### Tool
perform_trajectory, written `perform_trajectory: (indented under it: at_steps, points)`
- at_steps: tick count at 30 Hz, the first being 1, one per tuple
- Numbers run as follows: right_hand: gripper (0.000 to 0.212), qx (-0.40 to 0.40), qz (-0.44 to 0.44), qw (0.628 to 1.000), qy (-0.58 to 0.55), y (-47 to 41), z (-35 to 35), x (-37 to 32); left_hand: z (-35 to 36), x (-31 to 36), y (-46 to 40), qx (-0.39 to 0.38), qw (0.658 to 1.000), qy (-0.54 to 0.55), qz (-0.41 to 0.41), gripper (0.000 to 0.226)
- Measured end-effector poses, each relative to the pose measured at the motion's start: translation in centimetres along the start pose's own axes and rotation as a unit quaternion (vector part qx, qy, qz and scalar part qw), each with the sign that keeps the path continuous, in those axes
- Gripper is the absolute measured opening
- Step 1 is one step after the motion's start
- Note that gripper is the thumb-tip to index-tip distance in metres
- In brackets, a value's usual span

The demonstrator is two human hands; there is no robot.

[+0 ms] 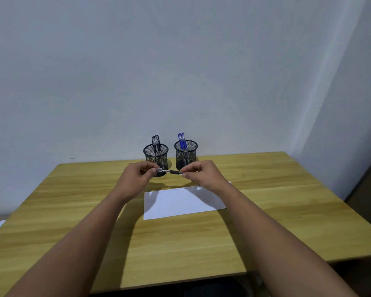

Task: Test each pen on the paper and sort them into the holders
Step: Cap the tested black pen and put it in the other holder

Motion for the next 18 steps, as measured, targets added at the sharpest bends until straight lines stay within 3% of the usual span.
perform_trajectory:
  at_steps: [7,14,18]
  points:
    - [0.016,-0.029,0.009,1.000,0.005,0.1,0.6,-0.6,1.2,1.0,0.1,-0.070,0.997,0.033,-0.019,0.015]
    - [0.012,-0.029,-0.013,1.000,-0.001,0.5,0.4,-1.9,1.1,2.1,-0.4,-0.066,0.994,0.075,-0.034,0.022]
    - [0.014,-0.040,-0.036,0.996,0.076,-0.2,-0.4,-3.0,0.8,4.3,-1.0,-0.039,0.998,0.055,-0.007,0.015]
Point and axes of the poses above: each hand's wrist, its own y-axis away from the middle knuckle, its own z-axis out of the palm, x = y × z, the point moved 6 cm from there along -y, towards the middle knuckle, and after that the axes turned 3 degrees about -y, right-handed, at the moved point
